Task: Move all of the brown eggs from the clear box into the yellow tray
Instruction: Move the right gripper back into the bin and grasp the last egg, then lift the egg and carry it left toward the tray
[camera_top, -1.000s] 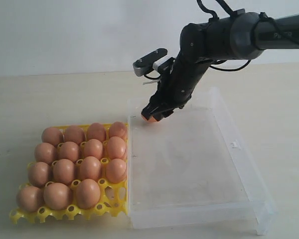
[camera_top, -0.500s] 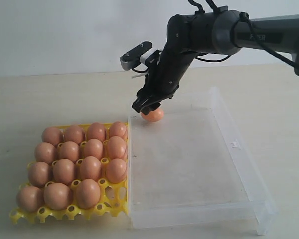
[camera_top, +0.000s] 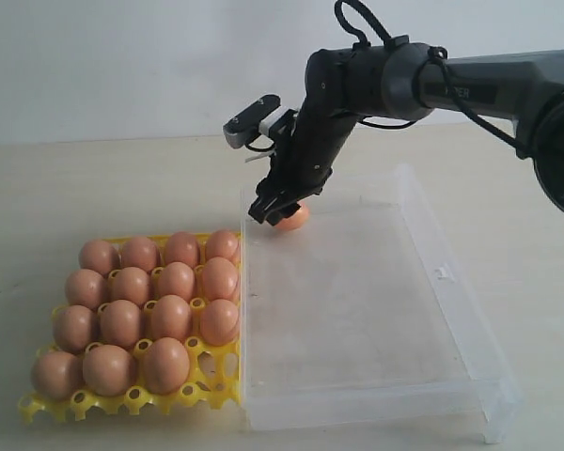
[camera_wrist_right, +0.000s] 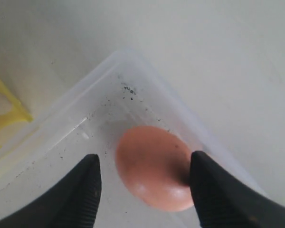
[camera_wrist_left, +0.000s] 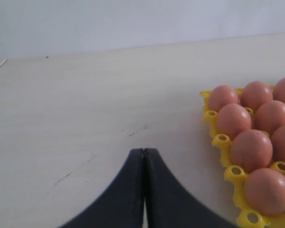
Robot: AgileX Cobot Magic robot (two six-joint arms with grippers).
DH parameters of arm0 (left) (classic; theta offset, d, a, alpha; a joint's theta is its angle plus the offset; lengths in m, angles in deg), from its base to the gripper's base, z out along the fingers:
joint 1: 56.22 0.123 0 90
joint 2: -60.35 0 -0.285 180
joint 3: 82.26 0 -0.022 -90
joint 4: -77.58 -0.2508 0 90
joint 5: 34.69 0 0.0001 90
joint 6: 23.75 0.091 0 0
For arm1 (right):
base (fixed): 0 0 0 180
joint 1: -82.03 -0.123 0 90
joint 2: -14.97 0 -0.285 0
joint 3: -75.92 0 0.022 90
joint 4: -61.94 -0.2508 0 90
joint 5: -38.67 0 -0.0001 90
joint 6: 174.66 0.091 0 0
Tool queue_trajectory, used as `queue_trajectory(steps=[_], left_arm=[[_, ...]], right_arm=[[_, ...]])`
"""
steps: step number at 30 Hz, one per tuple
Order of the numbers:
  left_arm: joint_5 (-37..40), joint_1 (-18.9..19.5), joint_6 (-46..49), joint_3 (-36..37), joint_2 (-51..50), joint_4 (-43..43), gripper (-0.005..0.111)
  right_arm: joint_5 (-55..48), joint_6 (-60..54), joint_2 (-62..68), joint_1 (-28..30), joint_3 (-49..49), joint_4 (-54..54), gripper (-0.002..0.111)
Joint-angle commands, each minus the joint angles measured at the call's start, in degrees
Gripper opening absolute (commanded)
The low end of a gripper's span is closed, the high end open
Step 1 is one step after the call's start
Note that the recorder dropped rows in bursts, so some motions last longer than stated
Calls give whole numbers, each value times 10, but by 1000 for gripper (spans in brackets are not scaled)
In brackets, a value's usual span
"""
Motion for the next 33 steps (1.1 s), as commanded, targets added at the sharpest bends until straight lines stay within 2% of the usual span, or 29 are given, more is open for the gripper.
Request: queue_trajectory(steps=[1, 10, 29, 31, 33], left_arm=[[-1, 2, 1, -3, -2, -2, 0], [-1, 2, 1, -3, -2, -2, 0], [-1, 2, 1, -3, -2, -2, 0], [-1, 2, 1, -3, -2, -2, 0], [-1, 2, 1, -3, -2, -2, 0]], right_arm=[[17, -11, 14, -2, -11, 4, 55], [-4, -40, 26, -10, -11, 4, 55], [60, -35, 26, -27, -11, 3, 52], [61, -33, 26, -27, -11, 3, 47], [60, -33, 26, -27, -11, 3, 34]])
